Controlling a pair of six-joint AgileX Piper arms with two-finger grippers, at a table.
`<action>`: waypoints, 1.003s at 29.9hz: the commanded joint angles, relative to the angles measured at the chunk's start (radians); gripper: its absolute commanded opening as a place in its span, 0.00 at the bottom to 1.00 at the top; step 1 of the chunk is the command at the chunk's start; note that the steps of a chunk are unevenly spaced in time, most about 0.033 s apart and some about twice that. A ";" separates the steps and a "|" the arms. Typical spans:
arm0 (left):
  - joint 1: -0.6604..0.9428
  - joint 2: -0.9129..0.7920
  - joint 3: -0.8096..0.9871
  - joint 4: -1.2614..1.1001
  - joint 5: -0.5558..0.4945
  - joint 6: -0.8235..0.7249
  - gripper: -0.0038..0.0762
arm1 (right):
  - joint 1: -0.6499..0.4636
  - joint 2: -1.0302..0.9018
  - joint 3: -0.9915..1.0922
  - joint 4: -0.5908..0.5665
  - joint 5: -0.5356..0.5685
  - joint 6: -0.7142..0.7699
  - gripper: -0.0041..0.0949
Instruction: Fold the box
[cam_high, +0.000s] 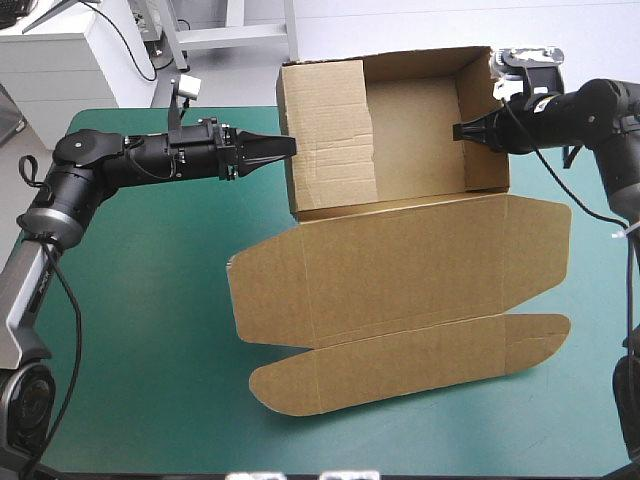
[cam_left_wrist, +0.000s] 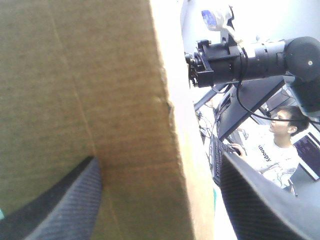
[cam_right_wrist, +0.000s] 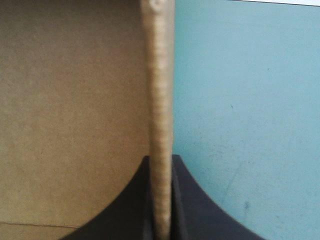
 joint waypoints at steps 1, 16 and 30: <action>-0.010 -0.053 -0.055 -0.019 0.093 -0.023 0.65 | 0.005 -0.043 -0.027 0.056 -0.061 0.017 0.03; -0.111 -0.053 -0.268 0.490 -0.121 -0.314 0.65 | 0.057 -0.043 -0.027 0.032 -0.103 0.085 0.03; -0.349 -0.052 -0.415 1.203 -0.290 -0.771 0.65 | 0.115 -0.041 -0.027 -0.001 -0.144 0.150 0.03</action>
